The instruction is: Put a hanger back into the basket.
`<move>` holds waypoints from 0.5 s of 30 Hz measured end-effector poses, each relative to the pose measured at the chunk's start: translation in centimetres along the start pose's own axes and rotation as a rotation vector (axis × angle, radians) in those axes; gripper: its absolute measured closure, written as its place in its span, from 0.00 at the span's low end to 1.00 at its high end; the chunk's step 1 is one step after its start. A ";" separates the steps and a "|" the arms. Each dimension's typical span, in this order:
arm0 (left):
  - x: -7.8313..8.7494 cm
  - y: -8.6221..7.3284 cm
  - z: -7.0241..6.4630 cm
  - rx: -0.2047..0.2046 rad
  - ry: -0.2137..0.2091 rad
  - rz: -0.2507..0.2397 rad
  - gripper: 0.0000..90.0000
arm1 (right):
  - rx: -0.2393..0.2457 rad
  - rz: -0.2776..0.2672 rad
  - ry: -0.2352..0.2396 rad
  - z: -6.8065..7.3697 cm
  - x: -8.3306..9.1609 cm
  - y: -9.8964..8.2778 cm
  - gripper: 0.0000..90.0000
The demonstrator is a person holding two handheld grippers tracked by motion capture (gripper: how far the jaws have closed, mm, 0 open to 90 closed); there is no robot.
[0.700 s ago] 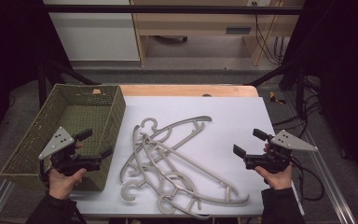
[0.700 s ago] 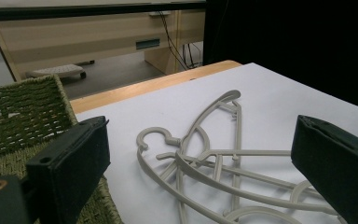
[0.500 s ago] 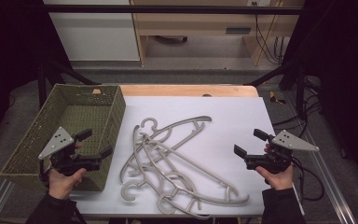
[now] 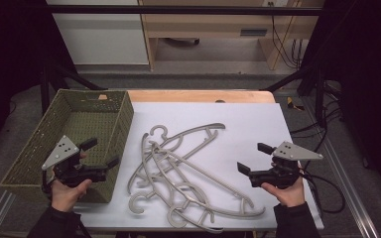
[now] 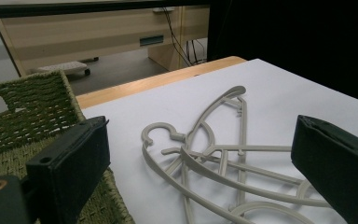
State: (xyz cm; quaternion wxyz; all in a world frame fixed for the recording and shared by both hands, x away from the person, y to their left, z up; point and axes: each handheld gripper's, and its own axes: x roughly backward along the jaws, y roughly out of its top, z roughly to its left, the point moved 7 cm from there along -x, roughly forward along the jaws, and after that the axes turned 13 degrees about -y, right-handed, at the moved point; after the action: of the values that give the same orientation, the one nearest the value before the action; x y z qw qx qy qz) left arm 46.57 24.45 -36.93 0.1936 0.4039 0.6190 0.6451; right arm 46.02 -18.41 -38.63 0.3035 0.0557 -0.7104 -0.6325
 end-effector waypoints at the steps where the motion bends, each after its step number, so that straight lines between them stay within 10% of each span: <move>1: 0.0 0.0 0.0 0.002 0.000 0.000 0.04 | 0.019 0.013 0.011 0.7 -0.2 -0.2 0.07; 15: -0.2 -0.2 -0.2 -0.007 -0.005 0.017 0.04 | 0.160 0.249 0.106 5.2 -1.5 -2.8 0.13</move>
State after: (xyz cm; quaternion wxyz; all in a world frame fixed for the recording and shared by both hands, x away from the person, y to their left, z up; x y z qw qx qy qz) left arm 46.51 24.19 -37.18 0.1913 0.4099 0.6128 0.6480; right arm 43.77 -13.81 -41.86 0.4112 0.0243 -0.7429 -0.5276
